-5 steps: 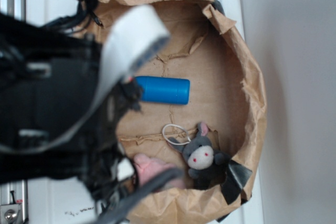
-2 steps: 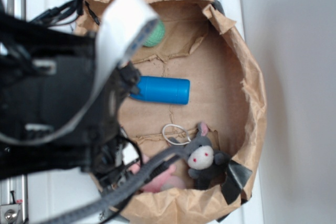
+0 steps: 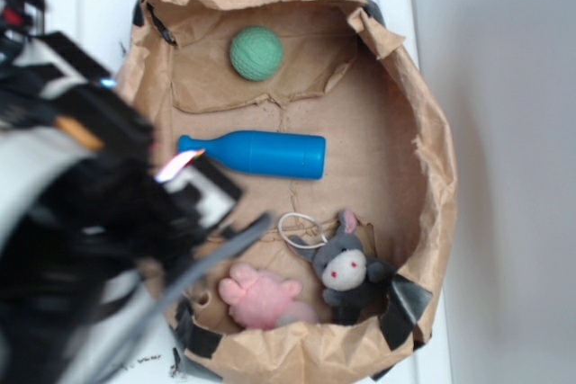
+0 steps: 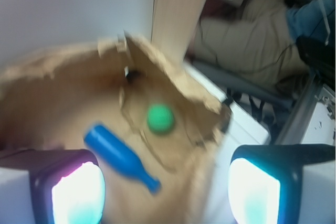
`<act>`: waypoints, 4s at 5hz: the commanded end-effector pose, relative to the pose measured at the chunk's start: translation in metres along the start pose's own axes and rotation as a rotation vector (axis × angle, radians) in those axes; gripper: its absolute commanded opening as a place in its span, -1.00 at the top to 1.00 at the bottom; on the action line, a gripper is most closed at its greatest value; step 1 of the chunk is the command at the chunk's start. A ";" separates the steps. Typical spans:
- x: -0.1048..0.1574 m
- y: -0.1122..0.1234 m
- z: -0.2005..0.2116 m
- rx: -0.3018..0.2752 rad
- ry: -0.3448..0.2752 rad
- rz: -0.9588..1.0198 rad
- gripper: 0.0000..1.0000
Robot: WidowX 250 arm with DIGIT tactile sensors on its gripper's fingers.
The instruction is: Grab the green ball.
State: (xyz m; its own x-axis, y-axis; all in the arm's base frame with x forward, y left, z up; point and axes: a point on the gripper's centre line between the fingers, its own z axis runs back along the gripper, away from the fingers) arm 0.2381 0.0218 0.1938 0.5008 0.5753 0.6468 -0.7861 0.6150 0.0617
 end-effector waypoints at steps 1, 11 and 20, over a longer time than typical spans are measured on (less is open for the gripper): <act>0.019 -0.025 -0.030 -0.005 0.060 0.143 -1.00; 0.016 0.009 -0.114 -0.158 0.561 0.497 -1.00; 0.001 0.049 -0.181 0.057 0.215 0.641 -1.00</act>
State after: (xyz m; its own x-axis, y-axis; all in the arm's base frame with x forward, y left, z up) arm 0.2649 0.1478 0.0412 0.0109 0.9266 0.3758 -0.9791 0.0862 -0.1842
